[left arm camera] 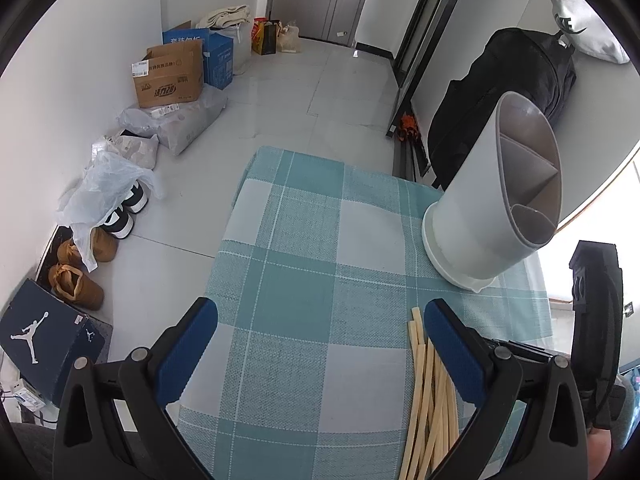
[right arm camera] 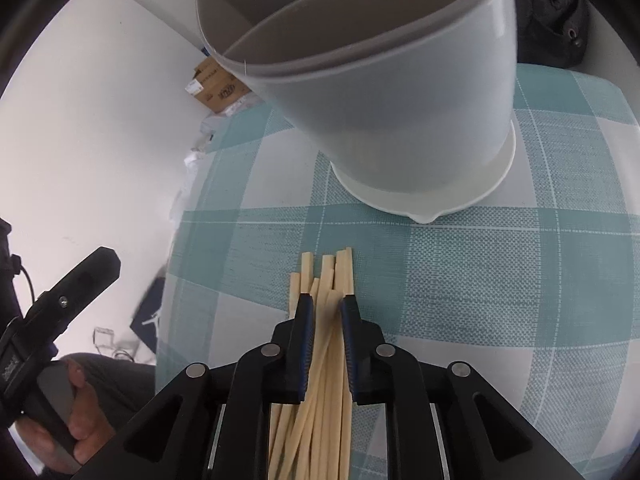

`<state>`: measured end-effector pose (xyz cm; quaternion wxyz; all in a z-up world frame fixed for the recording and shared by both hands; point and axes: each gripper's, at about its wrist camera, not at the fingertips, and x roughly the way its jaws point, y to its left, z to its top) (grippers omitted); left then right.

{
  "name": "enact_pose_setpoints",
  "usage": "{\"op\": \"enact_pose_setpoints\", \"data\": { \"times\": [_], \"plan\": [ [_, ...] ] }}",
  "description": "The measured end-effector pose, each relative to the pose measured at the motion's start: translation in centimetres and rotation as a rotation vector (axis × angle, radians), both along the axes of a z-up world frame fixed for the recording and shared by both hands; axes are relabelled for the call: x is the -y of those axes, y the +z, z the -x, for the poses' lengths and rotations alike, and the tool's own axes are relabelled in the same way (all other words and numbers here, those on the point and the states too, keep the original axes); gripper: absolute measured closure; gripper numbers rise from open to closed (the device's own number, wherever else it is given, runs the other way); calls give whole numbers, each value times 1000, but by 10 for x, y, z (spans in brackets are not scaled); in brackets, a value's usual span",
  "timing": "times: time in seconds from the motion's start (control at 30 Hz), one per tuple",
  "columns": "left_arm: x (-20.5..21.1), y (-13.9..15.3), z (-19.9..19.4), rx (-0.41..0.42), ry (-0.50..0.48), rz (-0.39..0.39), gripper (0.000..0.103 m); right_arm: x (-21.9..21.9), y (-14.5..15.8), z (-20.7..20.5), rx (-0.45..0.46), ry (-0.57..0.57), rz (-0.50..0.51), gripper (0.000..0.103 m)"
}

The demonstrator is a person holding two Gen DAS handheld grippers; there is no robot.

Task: Organize utensils
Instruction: 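Lift the chopsticks with the right gripper while the left gripper grasps a chopstick from the pile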

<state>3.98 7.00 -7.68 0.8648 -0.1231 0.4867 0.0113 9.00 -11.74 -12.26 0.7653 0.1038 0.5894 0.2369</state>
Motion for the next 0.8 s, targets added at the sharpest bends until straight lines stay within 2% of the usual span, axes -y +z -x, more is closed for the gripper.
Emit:
{"op": "enact_pose_setpoints", "data": {
  "times": [0.13, 0.2, 0.53, 0.67, 0.8],
  "plan": [
    [1, -4, 0, -14, -6, -7, 2, 0, -1, 1, 1, -9, 1, 91],
    [2, -5, 0, -17, -11, -16, 2, 7, 0, 3, -6, -21, -20, 97],
    [17, -20, 3, -83, -47, -52, 2, 37, 8, 2, 11, -95, -154, 99],
    [29, -24, 5, -112, -88, -61, 2, 54, 30, 8, 81, -117, -201, 99],
    [49, -34, 12, -156, -159, -121, 2, 73, 56, 16, 171, -136, -248, 99]
  ]
}}
